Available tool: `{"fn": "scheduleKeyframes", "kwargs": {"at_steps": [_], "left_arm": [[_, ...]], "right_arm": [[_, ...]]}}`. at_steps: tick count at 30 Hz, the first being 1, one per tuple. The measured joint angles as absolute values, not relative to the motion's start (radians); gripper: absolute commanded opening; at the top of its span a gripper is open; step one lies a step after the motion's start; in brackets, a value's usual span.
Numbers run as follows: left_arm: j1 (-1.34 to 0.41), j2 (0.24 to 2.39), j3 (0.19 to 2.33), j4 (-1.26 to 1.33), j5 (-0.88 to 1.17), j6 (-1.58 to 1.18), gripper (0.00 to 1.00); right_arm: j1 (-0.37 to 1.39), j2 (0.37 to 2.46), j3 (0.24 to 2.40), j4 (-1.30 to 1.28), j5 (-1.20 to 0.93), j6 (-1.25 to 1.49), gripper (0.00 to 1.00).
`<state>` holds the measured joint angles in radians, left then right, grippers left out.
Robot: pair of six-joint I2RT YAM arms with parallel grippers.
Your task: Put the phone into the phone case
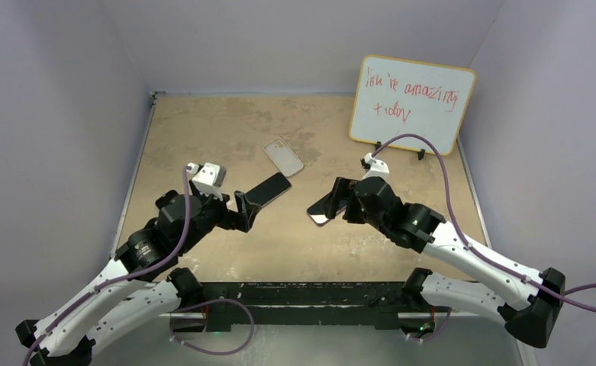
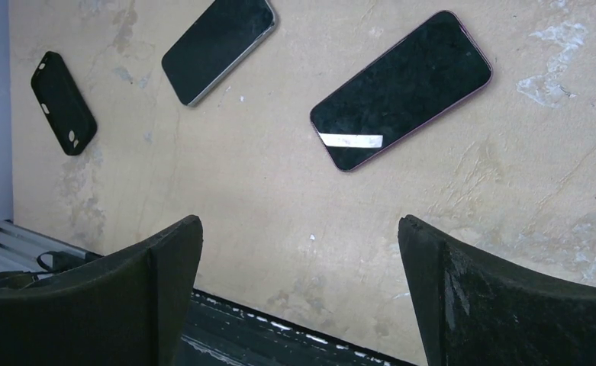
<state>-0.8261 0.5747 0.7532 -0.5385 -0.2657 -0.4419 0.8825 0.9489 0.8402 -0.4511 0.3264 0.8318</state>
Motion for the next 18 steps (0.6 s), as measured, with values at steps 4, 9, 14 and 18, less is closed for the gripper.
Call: {"fn": "scheduleKeyframes", "kwargs": {"at_steps": [4, 9, 14, 18], "left_arm": [[-0.826, 0.562, 0.761, -0.555, -0.273, -0.442, 0.99], [-0.826, 0.544, 0.765, -0.572, -0.291, -0.442, 0.99], [-0.826, 0.522, 0.765, -0.595, -0.317, -0.442, 0.99], [-0.826, 0.505, 0.765, -0.607, -0.336, -0.442, 0.99]], "right_arm": [[0.883, 0.951, 0.840, -0.454, 0.351, 0.859, 0.99], [0.883, 0.990, 0.841, -0.476, 0.393, 0.920, 0.99], [0.883, 1.076, 0.878, -0.551, 0.464, 1.053, 0.97], [0.883, 1.164, 0.934, -0.618, 0.510, 1.192, 0.95]]}}
